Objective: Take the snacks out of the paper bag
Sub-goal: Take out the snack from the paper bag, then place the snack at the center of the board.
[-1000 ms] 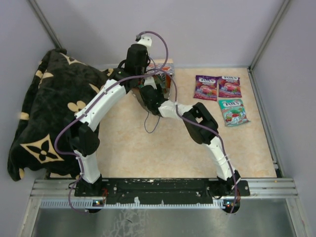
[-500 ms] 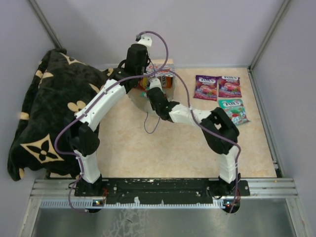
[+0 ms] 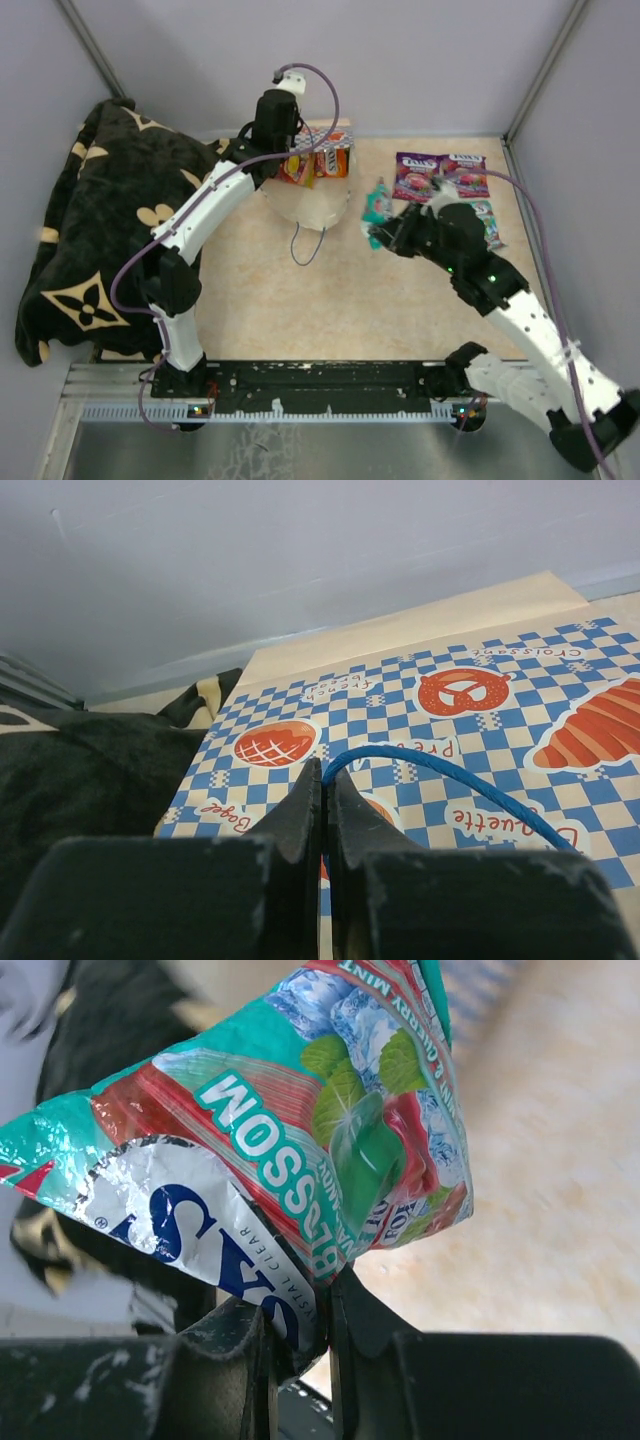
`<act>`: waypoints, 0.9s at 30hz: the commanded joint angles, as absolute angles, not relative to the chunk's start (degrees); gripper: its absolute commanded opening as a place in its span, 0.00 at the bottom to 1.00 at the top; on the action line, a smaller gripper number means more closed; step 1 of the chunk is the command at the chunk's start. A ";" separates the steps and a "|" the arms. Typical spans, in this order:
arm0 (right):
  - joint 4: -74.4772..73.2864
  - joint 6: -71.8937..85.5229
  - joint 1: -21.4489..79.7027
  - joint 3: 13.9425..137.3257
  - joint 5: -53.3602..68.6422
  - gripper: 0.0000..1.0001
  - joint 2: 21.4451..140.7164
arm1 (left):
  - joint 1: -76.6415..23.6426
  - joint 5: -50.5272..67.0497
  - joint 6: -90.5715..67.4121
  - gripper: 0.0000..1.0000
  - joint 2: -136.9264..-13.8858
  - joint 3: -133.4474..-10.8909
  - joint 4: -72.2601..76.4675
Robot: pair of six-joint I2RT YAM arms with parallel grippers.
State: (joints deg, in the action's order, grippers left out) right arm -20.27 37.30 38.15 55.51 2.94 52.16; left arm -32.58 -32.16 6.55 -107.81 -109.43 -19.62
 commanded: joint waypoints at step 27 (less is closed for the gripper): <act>-29.11 58.47 6.32 59.95 -11.02 0.99 63.94 | -31.43 -28.83 6.09 0.00 -105.65 -107.23 -20.15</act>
State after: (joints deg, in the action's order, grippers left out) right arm -35.29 75.85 6.85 54.46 -6.87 65.47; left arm -32.01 -31.07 6.04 -107.09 -107.31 -20.14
